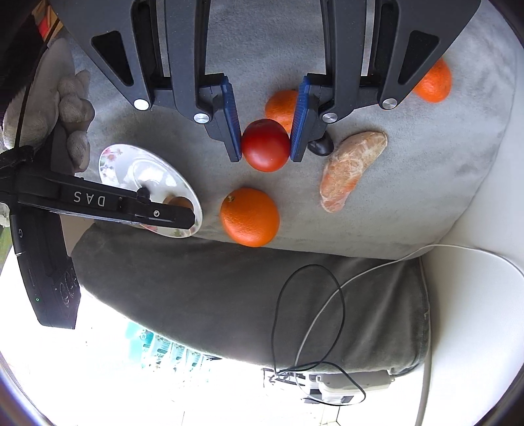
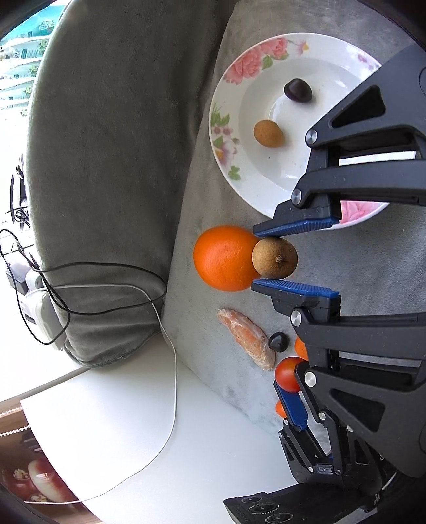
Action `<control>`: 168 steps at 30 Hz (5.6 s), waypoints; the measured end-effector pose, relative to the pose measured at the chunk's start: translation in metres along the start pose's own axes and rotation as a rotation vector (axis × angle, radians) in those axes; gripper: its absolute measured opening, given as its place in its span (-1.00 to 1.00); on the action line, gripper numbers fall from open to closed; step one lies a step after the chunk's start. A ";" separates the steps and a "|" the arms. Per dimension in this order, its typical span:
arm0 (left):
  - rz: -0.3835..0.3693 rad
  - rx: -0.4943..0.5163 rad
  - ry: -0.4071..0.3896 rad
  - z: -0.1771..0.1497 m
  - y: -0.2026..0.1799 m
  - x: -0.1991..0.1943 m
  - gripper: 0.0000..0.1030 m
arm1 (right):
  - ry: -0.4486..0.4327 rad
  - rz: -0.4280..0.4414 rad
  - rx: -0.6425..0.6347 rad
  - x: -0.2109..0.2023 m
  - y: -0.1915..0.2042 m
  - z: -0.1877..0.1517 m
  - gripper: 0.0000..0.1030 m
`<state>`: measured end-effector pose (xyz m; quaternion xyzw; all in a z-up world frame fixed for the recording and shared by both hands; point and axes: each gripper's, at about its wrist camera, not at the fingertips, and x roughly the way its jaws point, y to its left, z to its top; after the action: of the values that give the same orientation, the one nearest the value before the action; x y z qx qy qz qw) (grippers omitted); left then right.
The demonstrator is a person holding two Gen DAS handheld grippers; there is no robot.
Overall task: Organize fruits
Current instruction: 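Carry both fruits over the plate, release kiwi from right, tomato from left, then withdraw both open grippers from the plate toward the remaining fruit, then close left gripper on a mandarin while right gripper approaches a small orange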
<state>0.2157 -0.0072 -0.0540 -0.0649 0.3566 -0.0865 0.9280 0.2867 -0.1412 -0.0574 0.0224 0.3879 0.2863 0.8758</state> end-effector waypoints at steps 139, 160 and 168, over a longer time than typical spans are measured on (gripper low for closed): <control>0.115 -0.215 -0.031 -0.059 0.118 -0.063 0.48 | 0.130 0.148 -0.070 0.029 0.096 -0.012 0.75; 0.087 -0.231 0.039 -0.054 0.132 -0.037 0.17 | 0.228 0.065 -0.247 0.068 0.124 -0.043 0.29; 0.098 -0.237 0.066 -0.057 0.136 -0.026 0.00 | 0.246 0.027 -0.267 0.076 0.125 -0.047 0.12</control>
<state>0.1742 0.1275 -0.1041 -0.1538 0.3974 -0.0005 0.9047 0.2342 -0.0061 -0.1085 -0.1241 0.4504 0.3474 0.8130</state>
